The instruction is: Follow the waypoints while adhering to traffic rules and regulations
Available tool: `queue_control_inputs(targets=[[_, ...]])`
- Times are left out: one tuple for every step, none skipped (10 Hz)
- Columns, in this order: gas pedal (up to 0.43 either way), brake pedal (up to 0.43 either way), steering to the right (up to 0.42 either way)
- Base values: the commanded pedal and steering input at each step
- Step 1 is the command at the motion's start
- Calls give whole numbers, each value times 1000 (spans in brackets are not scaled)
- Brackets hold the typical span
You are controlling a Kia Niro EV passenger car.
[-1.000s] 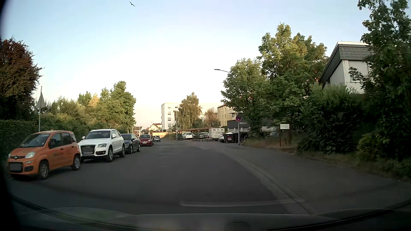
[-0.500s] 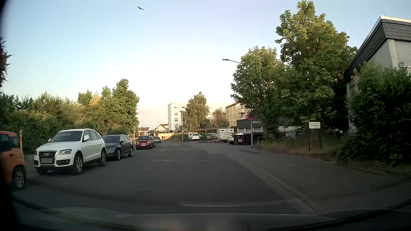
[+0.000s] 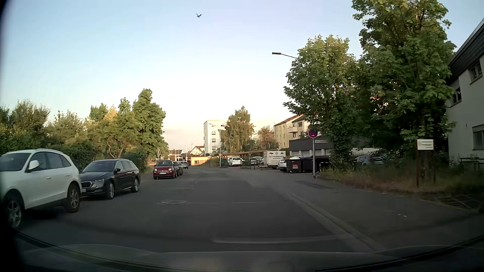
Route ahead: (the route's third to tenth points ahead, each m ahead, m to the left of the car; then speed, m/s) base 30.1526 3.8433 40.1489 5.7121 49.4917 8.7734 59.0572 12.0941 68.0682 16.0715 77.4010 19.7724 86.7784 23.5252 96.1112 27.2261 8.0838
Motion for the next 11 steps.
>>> queue_control_inputs(targets=[[20,30,-26],[20,30,-26],[20,30,-26],[20,30,-27],[20,30,-27],[20,30,-27],[20,30,-29],[20,30,-30],[20,30,-30],[20,30,-30],[20,30,-31]])
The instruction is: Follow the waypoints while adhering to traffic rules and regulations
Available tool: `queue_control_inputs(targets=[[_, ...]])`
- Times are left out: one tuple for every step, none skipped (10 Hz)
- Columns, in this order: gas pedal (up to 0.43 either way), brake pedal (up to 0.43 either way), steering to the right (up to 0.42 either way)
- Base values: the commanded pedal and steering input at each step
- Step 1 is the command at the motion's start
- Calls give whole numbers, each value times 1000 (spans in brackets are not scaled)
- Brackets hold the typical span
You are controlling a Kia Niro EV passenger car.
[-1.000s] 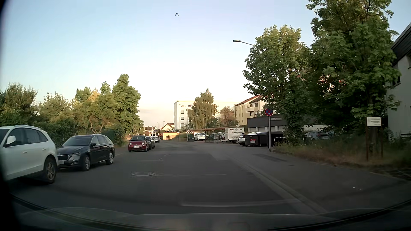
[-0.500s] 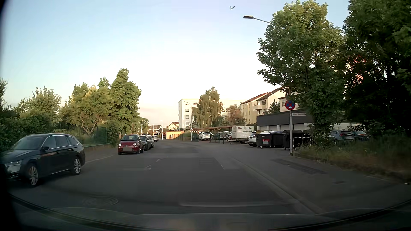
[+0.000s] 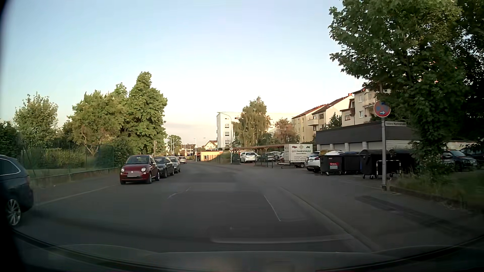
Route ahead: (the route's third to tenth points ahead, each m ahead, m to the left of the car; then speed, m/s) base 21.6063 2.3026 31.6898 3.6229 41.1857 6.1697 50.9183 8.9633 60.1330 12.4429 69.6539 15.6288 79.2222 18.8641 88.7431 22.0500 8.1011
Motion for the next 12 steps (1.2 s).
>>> queue_control_inputs(targets=[[20,30,-34],[20,30,-37],[20,30,-39],[8,30,-39],[8,30,-36],[8,30,-29],[8,30,-24],[8,30,-24],[8,30,-24],[8,30,-24],[8,30,-26],[8,30,-27]])
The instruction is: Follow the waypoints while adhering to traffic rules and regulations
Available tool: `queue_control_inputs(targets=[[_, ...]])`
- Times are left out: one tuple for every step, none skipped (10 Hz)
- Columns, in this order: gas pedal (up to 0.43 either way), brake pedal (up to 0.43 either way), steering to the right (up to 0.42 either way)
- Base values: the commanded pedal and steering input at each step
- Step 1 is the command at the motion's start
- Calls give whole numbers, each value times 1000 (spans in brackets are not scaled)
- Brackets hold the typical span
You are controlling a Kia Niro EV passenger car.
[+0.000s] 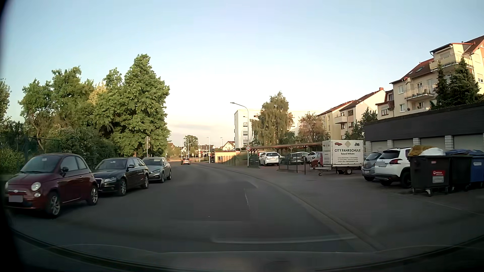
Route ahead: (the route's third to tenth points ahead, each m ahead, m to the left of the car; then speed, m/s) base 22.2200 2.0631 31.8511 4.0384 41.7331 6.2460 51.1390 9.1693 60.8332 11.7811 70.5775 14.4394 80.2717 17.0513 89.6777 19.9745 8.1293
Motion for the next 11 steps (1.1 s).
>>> queue_control_inputs(targets=[[8,30,-26],[8,30,-27],[8,30,-29],[8,30,-29],[8,30,-29],[8,30,-29],[8,30,-30],[8,30,-30],[8,30,-31],[8,30,-36],[8,30,-38]])
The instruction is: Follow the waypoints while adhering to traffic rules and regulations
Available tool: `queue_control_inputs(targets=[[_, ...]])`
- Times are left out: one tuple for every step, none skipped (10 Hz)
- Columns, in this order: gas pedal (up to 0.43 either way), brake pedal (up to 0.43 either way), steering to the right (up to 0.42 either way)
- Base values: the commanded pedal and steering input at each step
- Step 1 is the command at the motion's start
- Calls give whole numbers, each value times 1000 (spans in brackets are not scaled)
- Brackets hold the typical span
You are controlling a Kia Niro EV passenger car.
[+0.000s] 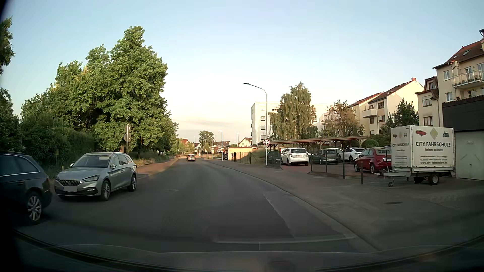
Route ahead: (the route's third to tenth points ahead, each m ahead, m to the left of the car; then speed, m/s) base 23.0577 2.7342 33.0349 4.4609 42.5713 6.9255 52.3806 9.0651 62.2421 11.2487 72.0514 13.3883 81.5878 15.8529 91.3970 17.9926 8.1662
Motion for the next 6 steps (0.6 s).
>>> queue_control_inputs(targets=[[8,30,-39],[8,30,-42],[8,30,-44],[8,30,-44],[8,30,-44],[8,30,-44]])
